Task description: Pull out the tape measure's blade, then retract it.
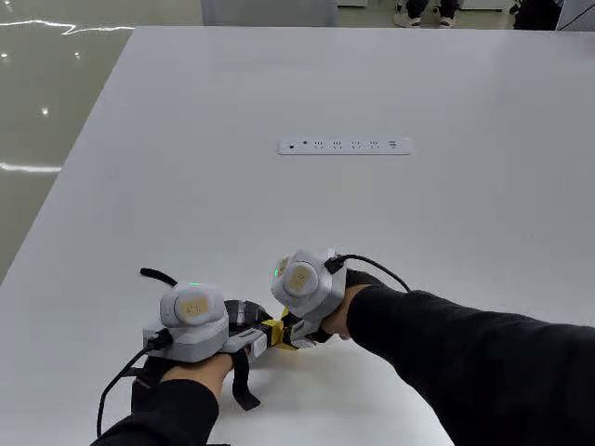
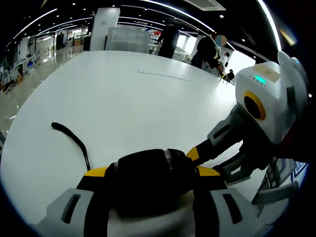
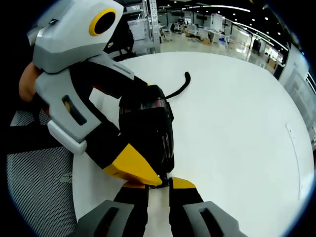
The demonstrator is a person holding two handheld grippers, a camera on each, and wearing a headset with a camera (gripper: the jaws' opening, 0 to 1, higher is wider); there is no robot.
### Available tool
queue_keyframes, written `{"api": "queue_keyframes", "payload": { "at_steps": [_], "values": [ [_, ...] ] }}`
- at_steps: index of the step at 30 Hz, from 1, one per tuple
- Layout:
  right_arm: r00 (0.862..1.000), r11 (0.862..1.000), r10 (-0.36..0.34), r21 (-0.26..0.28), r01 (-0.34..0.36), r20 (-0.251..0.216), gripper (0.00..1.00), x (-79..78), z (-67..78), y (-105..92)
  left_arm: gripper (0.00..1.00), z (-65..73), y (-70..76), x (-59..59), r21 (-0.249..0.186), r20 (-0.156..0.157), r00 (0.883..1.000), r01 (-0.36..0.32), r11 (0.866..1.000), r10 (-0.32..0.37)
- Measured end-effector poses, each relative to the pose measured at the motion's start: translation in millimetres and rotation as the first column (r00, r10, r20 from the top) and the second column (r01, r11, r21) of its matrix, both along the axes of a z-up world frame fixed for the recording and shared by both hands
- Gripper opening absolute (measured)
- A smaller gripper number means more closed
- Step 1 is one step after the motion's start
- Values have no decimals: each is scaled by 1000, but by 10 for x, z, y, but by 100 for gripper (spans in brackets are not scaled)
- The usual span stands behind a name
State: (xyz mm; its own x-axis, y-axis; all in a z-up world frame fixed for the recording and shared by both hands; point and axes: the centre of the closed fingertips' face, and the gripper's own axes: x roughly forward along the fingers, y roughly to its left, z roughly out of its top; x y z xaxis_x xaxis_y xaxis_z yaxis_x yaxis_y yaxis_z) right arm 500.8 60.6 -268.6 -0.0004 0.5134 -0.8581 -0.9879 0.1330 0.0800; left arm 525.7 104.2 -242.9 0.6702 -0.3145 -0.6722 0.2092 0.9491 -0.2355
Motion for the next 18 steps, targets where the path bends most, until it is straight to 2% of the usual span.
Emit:
{"api": "queue_keyframes", "payload": {
  "at_steps": [9,18],
  "values": [
    [1000,1000,-7,-1,7,11,13,10,-2,-8,64,10,5,-2,-12,-11,1000,2,1000,-3],
    [999,1000,-14,9,13,32,14,10,80,-80,62,95,30,-16,-24,6,999,48,999,-48]
  ]
}}
